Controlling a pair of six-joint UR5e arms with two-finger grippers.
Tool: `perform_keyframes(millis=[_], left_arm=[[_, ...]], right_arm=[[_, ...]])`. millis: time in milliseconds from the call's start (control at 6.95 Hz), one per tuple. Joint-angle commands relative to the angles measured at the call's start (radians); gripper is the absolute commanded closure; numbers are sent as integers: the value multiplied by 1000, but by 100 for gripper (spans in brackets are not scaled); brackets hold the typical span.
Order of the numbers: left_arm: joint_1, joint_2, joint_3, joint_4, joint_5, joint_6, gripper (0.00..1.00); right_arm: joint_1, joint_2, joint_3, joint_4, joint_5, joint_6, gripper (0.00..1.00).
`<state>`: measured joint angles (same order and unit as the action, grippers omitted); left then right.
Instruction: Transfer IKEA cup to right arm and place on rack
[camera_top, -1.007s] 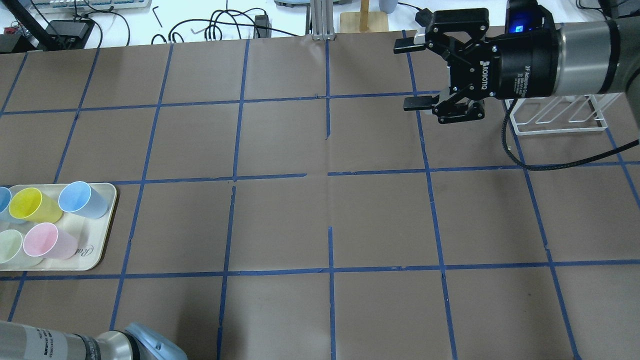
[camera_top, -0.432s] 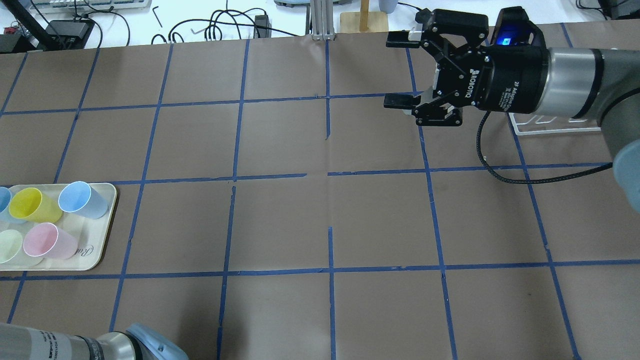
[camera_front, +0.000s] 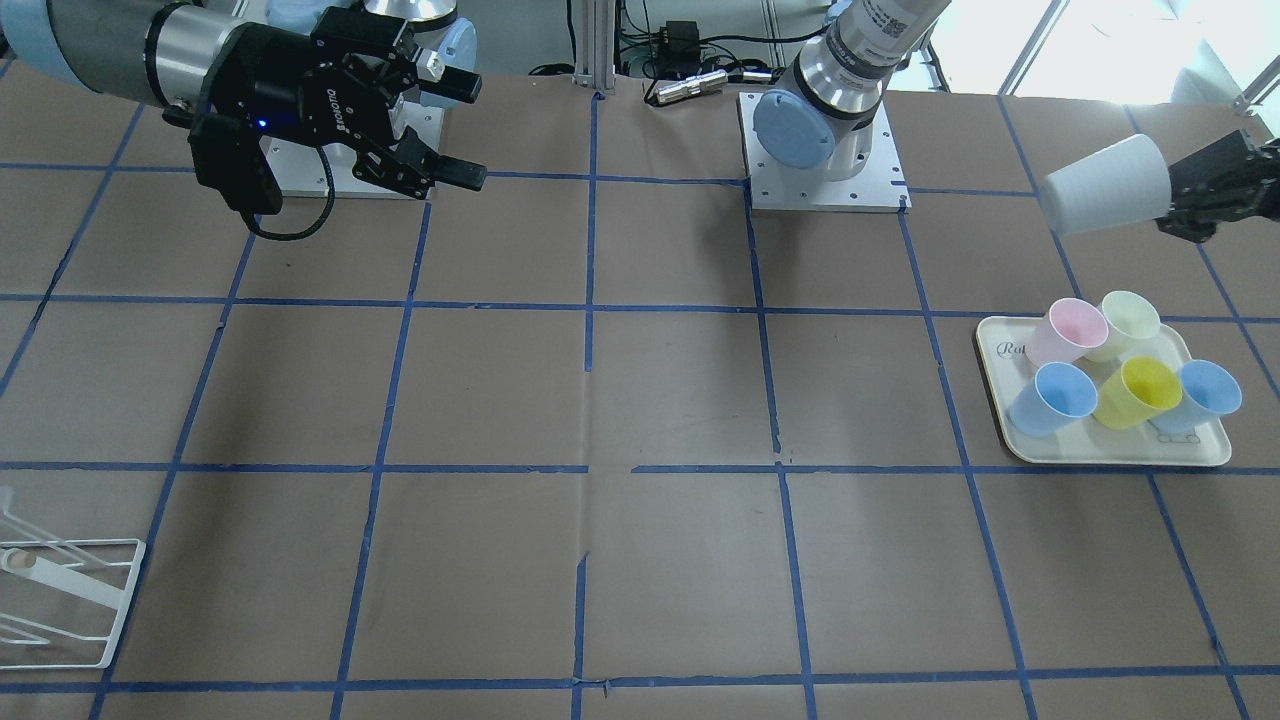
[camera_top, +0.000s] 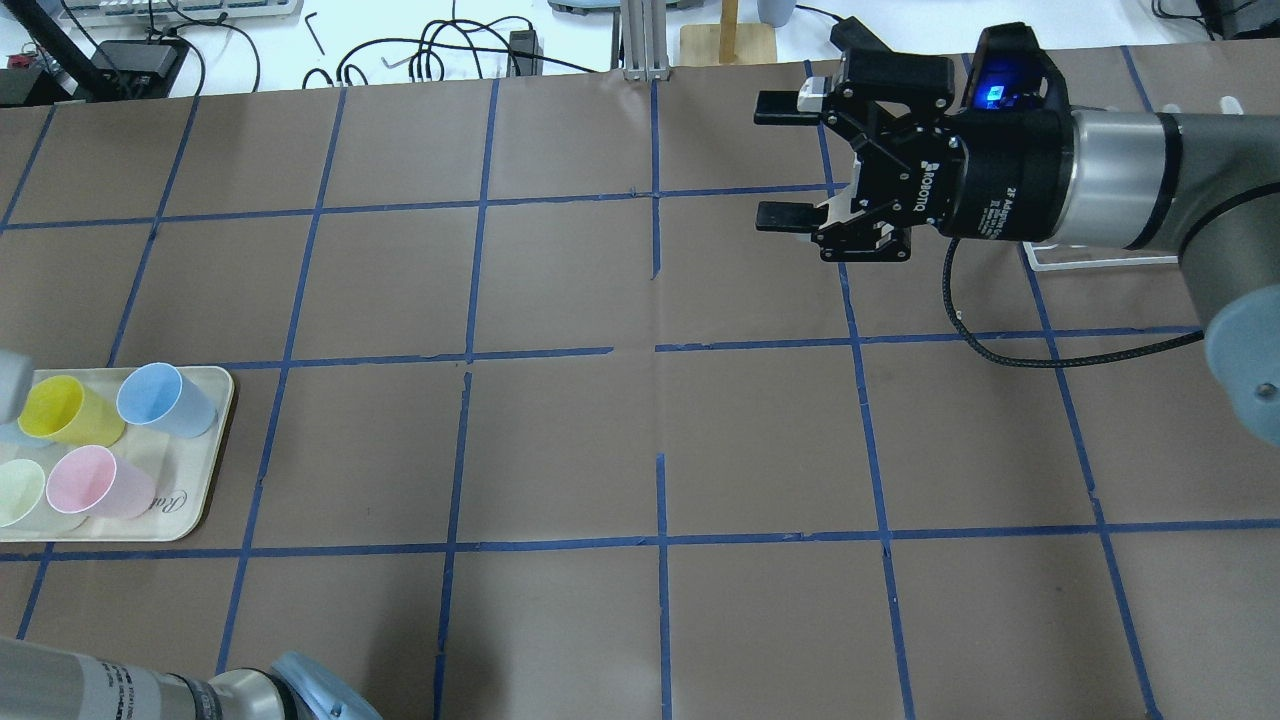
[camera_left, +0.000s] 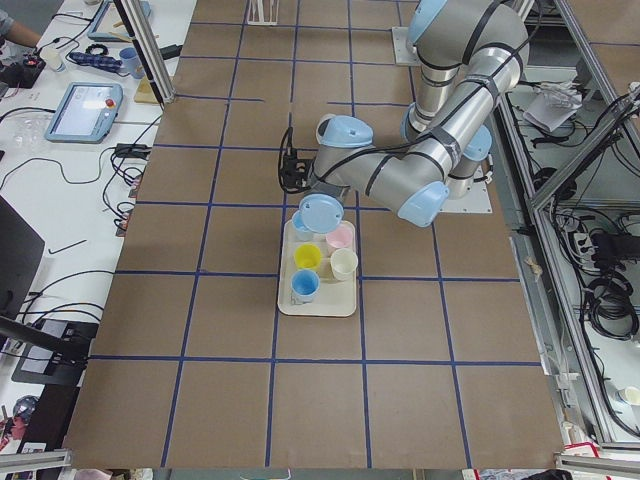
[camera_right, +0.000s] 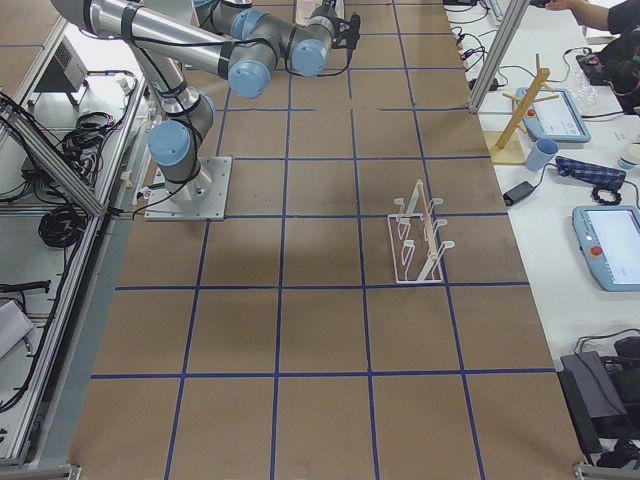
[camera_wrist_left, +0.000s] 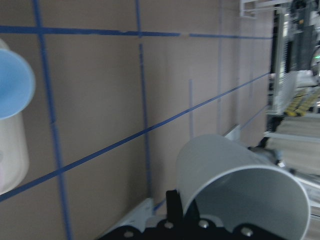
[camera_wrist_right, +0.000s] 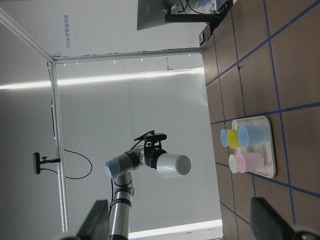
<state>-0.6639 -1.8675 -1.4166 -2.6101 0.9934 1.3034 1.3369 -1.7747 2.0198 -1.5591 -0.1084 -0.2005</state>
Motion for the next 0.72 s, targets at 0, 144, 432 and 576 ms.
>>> perform_keyframes(millis=[0,144,432,576], left_arm=[[-130,78,-230,-76,-308,5,100],[-228,140,-314,-77,-466,39,100],[-392,243,-401,-157,-724,132,100],[-445,278,-413,-174,-787,172,100]], right_arm=[[1,12,13,2,66,-8,0],[4,14,28,2,96,-7,0],[22,21,43,2,102,6,0],[27,24,45,5,148,24,0]])
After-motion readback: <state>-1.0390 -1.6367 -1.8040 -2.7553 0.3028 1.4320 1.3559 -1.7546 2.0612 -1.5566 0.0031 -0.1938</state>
